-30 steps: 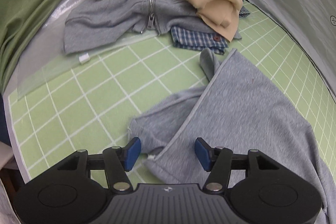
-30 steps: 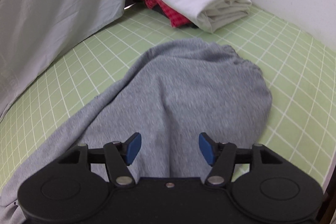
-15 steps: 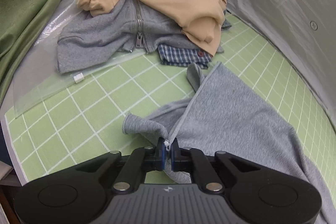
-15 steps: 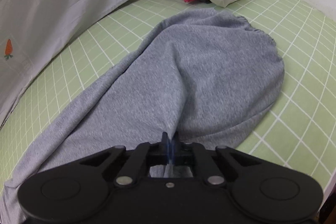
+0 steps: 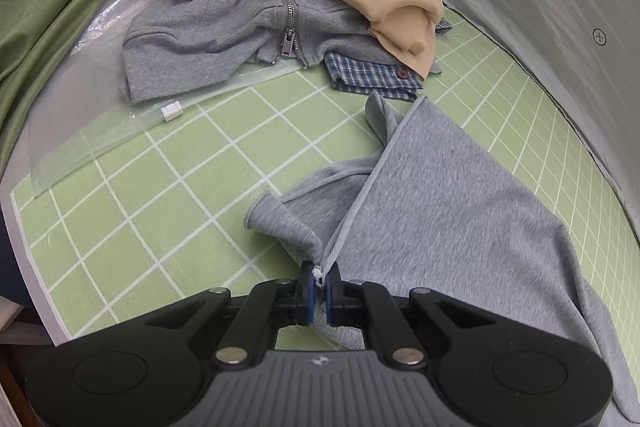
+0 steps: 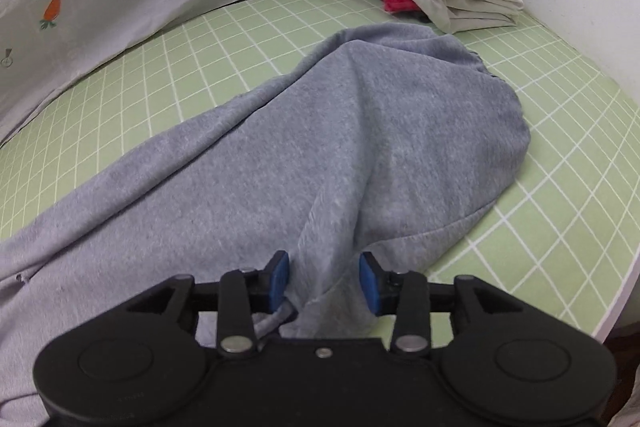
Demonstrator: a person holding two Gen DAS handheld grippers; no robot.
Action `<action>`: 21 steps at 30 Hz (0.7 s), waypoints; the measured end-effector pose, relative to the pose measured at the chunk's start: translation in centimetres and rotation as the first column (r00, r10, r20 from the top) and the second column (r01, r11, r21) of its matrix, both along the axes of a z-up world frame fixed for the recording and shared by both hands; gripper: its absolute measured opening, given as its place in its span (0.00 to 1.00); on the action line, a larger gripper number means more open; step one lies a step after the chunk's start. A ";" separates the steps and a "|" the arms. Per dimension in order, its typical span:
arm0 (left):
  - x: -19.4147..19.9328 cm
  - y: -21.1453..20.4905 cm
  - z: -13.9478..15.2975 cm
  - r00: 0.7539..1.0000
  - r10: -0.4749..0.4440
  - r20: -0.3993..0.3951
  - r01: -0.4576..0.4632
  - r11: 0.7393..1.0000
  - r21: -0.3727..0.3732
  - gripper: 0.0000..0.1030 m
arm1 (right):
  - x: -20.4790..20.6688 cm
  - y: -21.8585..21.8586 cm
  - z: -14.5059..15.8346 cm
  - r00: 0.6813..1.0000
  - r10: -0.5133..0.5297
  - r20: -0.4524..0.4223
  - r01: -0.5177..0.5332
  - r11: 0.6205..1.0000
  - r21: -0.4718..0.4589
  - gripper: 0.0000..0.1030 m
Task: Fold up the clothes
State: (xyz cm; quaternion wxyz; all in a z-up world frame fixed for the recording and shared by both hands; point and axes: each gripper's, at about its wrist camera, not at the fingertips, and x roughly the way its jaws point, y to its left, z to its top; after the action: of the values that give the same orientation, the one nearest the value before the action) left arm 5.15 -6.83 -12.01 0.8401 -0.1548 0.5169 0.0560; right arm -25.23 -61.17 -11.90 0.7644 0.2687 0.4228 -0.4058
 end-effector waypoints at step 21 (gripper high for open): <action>-1.5 2.1 1.9 0.997 -0.070 0.018 0.069 0.995 0.069 0.18 | -3.1 6.4 -1.2 0.976 0.107 -0.187 -0.116 0.993 -0.037 0.48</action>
State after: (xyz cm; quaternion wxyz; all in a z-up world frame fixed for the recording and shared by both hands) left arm 3.65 -4.72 -10.06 0.8514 -0.1086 0.5113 0.0428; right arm -28.35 -54.74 -13.09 0.7496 0.1873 0.4967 -0.3954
